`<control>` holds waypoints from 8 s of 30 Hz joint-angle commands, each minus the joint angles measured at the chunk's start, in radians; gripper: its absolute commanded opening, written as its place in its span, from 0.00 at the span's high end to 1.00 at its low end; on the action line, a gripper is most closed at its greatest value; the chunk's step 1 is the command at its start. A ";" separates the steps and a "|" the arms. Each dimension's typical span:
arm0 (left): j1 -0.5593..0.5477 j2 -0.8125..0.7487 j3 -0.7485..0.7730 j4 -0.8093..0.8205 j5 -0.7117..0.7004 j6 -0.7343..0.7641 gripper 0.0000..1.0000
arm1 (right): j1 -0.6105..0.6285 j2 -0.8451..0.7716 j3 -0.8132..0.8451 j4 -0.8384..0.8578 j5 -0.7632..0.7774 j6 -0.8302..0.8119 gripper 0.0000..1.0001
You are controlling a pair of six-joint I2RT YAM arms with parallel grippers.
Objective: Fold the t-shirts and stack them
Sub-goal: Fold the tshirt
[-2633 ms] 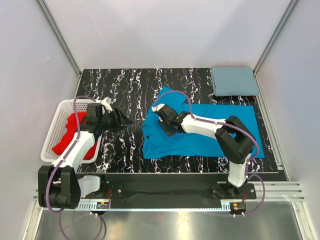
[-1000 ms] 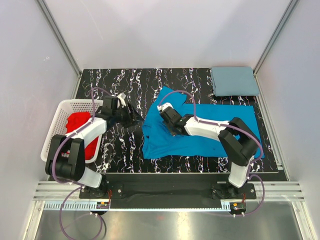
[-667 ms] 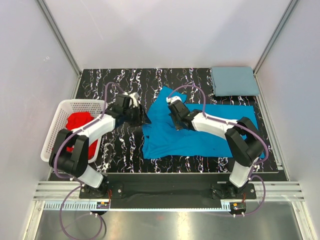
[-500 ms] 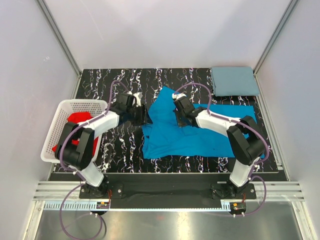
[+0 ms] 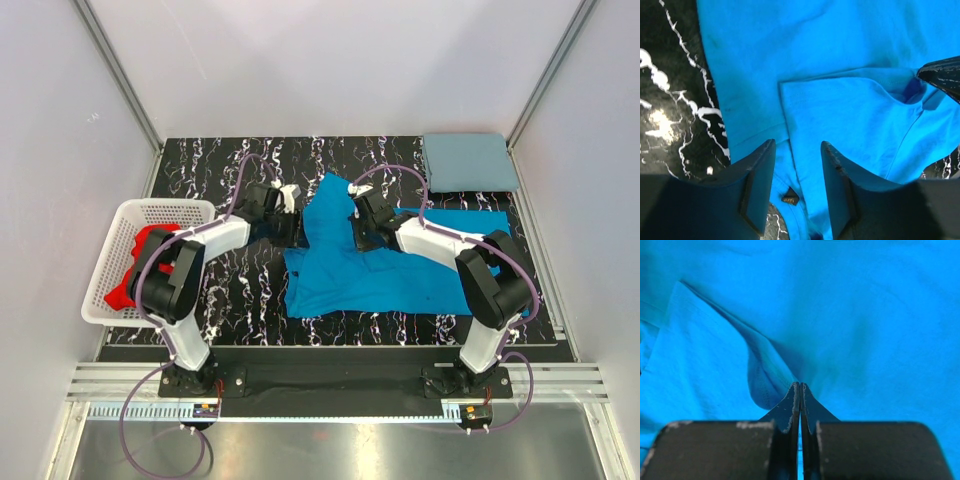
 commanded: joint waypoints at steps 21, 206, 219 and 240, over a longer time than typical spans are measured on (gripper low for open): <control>-0.032 0.179 0.167 0.042 0.038 0.096 0.68 | -0.012 -0.023 0.000 0.040 -0.021 0.011 1.00; 0.068 0.846 1.175 0.010 0.064 -0.213 0.43 | -0.342 0.233 0.579 -0.198 -0.429 0.031 0.48; 0.051 0.903 1.197 -0.079 0.051 -0.281 0.53 | -0.403 0.179 0.617 -0.252 -0.351 0.059 0.48; 0.069 0.667 0.993 0.181 0.166 -0.306 1.00 | -0.896 0.170 0.646 -0.597 0.192 0.249 0.52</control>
